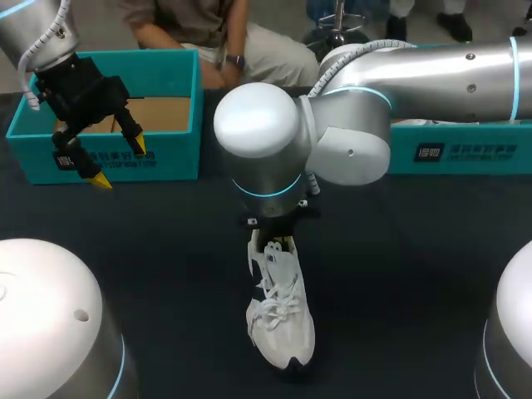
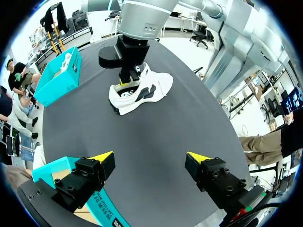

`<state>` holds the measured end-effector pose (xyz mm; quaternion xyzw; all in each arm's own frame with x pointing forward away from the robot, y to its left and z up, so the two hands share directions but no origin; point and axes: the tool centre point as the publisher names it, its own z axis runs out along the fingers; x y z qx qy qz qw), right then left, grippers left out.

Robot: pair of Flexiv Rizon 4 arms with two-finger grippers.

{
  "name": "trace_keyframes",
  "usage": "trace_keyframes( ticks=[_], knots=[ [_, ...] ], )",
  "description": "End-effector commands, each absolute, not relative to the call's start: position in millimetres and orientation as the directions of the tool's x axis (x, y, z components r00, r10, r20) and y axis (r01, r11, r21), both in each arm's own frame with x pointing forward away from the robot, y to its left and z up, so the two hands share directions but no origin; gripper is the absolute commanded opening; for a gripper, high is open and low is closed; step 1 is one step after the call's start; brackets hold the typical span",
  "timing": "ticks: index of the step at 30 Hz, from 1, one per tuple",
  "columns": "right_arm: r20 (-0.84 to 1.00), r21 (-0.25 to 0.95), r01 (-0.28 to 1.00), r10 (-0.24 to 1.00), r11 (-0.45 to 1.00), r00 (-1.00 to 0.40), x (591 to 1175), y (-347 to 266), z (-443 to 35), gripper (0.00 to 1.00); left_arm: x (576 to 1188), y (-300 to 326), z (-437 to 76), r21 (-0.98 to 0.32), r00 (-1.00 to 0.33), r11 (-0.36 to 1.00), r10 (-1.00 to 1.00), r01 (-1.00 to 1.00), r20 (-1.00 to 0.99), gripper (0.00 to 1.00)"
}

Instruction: Take the shoe out of the shoebox, open the shoe tongue, remove and reinsert the insole, then place the shoe into the shoebox

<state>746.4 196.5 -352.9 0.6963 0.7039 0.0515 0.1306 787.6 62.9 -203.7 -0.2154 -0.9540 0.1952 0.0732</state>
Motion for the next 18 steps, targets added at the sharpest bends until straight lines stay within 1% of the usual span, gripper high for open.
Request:
trace_keyframes(
  ticks=[1,18],
  knots=[
    [-0.093,0.249,0.968,0.996,0.023,0.000,745,198,-364,0.00,788,63,-204,-0.402,-0.896,0.832,0.440,0.383,0.056,1.00],
    [-0.048,0.178,0.983,0.998,0.050,-0.042,736,209,-405,0.00,788,63,-204,-0.402,-0.896,0.832,0.440,0.383,0.056,1.00]
  ],
)
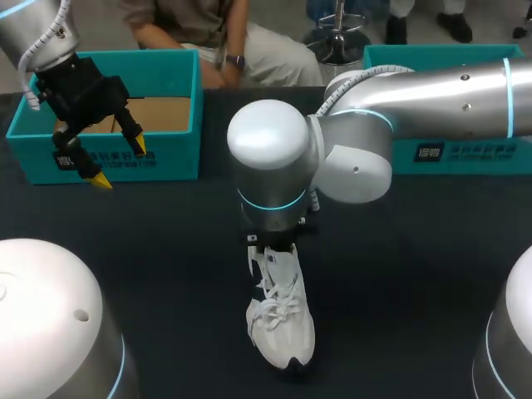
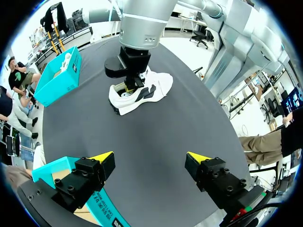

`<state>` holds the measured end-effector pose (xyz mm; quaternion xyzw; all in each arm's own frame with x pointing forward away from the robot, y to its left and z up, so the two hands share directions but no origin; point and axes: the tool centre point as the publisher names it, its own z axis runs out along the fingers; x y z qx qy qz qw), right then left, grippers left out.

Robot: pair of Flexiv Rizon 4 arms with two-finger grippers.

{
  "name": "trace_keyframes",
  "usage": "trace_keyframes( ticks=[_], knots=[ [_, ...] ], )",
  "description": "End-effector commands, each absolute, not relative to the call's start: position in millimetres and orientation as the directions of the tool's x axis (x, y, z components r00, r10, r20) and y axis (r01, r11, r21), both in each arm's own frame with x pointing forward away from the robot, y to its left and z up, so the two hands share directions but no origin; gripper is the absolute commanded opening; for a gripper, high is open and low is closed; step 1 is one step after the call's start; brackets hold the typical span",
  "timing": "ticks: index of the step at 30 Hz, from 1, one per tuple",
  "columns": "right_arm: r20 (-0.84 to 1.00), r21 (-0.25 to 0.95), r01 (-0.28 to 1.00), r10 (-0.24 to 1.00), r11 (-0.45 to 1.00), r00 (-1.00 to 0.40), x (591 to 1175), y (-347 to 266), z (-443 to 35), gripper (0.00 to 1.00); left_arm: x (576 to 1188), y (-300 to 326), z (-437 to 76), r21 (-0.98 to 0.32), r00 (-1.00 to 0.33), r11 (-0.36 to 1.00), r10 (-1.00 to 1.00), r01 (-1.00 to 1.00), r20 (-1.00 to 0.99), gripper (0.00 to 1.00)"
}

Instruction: Take the shoe out of the shoebox, open the shoe tongue, remove and reinsert the insole, then place the shoe into the shoebox

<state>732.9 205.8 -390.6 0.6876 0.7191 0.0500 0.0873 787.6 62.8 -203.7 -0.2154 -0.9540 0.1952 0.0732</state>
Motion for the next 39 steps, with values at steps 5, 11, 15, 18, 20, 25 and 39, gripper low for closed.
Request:
trace_keyframes(
  ticks=[5,11,15,18,20,25,39],
  knots=[
    [-0.023,0.162,0.986,0.999,0.041,-0.038,731,213,-418,0.00,788,63,-204,-0.402,-0.896,0.832,0.440,0.383,0.056,1.00],
    [-0.011,0.150,0.988,0.999,0.044,-0.043,730,216,-423,0.00,788,63,-204,-0.402,-0.896,0.832,0.440,0.383,0.056,1.00],
    [-0.012,0.150,0.988,0.999,0.042,-0.041,730,216,-422,0.00,788,63,-204,-0.402,-0.896,0.832,0.440,0.383,0.056,1.00],
    [-0.016,0.154,0.987,0.999,0.042,-0.040,730,215,-418,0.00,788,63,-204,-0.402,-0.896,0.832,0.440,0.383,0.056,1.00],
    [-0.022,0.160,0.986,0.999,0.042,-0.039,730,214,-414,0.00,788,63,-204,-0.402,-0.896,0.832,0.440,0.383,0.056,1.00],
    [-0.033,0.168,0.985,0.999,0.046,-0.041,732,212,-404,0.00,788,63,-204,-0.402,-0.896,0.832,0.440,0.383,0.056,1.00],
    [-0.042,0.157,0.986,0.998,0.060,-0.054,739,204,-366,0.00,788,63,-204,-0.402,-0.896,0.832,0.440,0.383,0.056,1.00]
  ],
)
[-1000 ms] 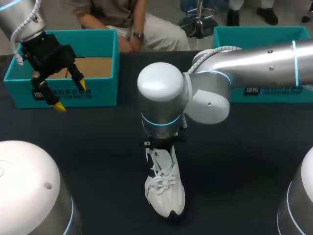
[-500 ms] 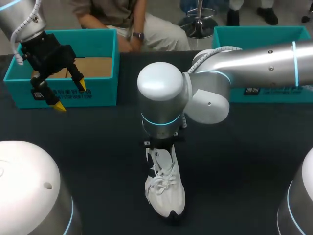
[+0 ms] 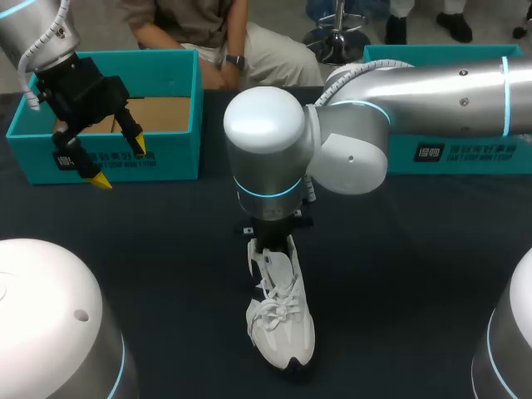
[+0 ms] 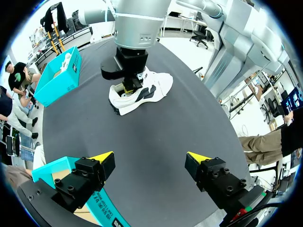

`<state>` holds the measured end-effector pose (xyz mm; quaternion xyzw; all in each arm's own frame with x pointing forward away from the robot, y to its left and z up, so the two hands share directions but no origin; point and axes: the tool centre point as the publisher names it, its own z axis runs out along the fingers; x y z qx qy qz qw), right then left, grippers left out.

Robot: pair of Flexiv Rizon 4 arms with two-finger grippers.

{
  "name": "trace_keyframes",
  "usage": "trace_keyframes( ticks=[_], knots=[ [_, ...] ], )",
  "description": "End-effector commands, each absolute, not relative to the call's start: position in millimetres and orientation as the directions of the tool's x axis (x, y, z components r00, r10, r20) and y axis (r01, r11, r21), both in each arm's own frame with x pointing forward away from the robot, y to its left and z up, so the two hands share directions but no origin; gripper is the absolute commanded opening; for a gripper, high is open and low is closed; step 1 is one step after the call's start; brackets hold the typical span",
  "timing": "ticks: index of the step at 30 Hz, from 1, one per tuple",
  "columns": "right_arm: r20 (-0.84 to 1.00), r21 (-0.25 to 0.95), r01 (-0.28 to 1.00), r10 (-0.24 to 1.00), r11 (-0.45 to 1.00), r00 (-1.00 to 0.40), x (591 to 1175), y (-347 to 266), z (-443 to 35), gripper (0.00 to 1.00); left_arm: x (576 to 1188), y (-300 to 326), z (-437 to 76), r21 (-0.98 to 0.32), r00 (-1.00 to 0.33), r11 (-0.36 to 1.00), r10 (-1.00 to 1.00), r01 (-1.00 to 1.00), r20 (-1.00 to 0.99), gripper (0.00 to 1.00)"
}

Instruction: Take the shoe out of the shoebox, open the shoe tongue, remove and reinsert the insole, then place the shoe into the shoebox

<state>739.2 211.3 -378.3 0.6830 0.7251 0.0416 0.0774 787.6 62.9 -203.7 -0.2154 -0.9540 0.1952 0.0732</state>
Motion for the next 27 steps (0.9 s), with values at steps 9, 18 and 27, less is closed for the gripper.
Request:
trace_keyframes(
  ticks=[9,18,27],
  knots=[
    [-0.014,0.094,0.994,0.999,0.052,-0.051,735,203,-352,0.00,788,63,-204,-0.402,-0.896,0.832,0.440,0.383,0.056,1.00],
    [0.039,0.013,0.999,0.998,0.043,-0.043,724,206,-352,0.00,788,63,-204,-0.402,-0.896,0.832,0.440,0.383,0.056,1.00],
    [0.054,-0.036,0.999,0.998,0.041,-0.039,714,209,-359,0.00,788,63,-204,-0.402,-0.896,0.832,0.440,0.383,0.056,1.00]
  ],
)
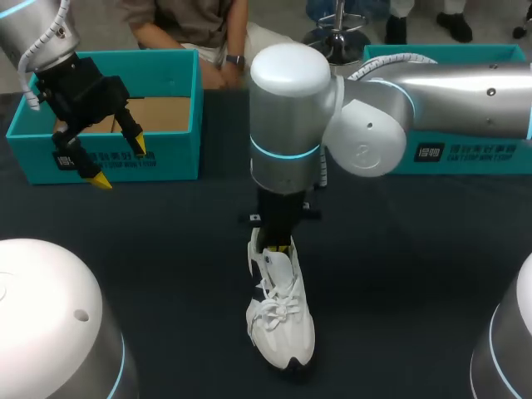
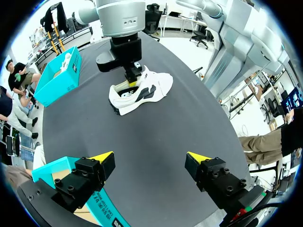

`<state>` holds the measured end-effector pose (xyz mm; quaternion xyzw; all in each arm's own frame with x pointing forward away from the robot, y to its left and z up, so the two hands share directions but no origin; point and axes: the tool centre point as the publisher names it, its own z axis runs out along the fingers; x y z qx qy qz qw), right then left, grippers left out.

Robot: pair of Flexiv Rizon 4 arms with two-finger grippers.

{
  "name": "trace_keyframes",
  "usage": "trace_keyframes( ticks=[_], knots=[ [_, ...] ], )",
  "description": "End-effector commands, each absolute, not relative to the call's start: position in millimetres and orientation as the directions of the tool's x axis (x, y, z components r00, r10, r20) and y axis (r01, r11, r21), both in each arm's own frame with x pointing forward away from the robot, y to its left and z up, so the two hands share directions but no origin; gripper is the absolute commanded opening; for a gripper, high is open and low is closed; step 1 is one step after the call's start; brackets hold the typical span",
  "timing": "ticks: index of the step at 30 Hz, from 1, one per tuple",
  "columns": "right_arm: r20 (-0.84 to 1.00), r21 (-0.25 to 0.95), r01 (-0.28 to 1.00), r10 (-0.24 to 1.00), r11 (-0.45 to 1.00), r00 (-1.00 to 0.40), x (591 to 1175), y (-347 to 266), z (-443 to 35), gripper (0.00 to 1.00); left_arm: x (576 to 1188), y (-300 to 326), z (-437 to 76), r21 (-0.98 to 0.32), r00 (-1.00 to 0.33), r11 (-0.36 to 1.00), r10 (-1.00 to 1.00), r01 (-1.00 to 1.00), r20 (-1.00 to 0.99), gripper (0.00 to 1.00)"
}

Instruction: Take the shoe out of the shoebox, open the shoe tongue, remove and reinsert the insole, then place the shoe into the shoebox

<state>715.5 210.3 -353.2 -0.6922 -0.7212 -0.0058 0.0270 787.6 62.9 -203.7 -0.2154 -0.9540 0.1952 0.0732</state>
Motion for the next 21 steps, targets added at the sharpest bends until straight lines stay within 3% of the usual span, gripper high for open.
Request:
trace_keyframes(
  ticks=[1,21],
  knots=[
    [0.055,-0.043,0.998,0.998,0.039,-0.037,713,209,-359,0.00,788,63,-204,-0.402,-0.896,0.832,0.440,0.383,0.056,1.00],
    [0.080,-0.105,0.994,0.997,0.032,-0.023,700,208,-362,0.00,788,63,-204,-0.402,-0.896,0.832,0.440,0.383,0.056,1.00]
  ],
)
